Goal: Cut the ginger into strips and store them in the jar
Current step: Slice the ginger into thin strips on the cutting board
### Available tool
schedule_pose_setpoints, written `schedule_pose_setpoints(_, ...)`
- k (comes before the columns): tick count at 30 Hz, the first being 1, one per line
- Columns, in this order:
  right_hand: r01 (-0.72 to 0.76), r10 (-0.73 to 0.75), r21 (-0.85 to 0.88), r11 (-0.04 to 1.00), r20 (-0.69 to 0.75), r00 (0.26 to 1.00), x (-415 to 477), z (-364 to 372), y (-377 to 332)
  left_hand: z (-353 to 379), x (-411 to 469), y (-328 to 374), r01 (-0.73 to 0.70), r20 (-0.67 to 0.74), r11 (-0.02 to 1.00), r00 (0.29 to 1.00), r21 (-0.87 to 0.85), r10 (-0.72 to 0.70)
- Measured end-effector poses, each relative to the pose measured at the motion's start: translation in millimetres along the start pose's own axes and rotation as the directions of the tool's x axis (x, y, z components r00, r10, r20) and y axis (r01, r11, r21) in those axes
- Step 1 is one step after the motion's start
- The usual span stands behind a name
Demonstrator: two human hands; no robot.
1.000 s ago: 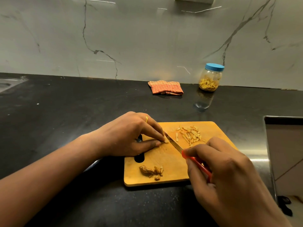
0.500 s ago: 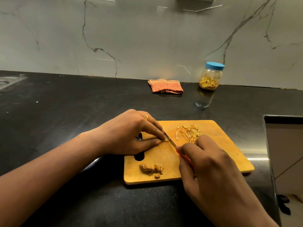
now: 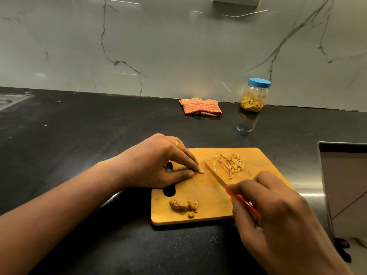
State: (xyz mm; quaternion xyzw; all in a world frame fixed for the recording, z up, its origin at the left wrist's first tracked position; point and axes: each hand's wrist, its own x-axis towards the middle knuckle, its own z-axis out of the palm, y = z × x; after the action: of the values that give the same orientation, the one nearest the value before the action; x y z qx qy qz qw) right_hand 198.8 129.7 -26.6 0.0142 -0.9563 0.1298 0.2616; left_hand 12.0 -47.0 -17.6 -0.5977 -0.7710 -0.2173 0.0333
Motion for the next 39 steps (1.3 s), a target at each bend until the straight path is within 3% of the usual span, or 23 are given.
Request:
schedule_pose_setpoints(11,-0.013,0.013,0.068,0.998,0.001,1.0,5.7,-4.0,-12.7,-1.4,-0.9,-2.6,-0.022,0.019,0.999,1.0,0.042,0.021)
schedule_pose_setpoints(39,0.01,-0.003,-0.045,0.999,0.149,0.989,15.1,10.0,-19.1,-0.8,-0.1,-2.1,-0.006,0.016,0.999,1.0,0.034,0.005)
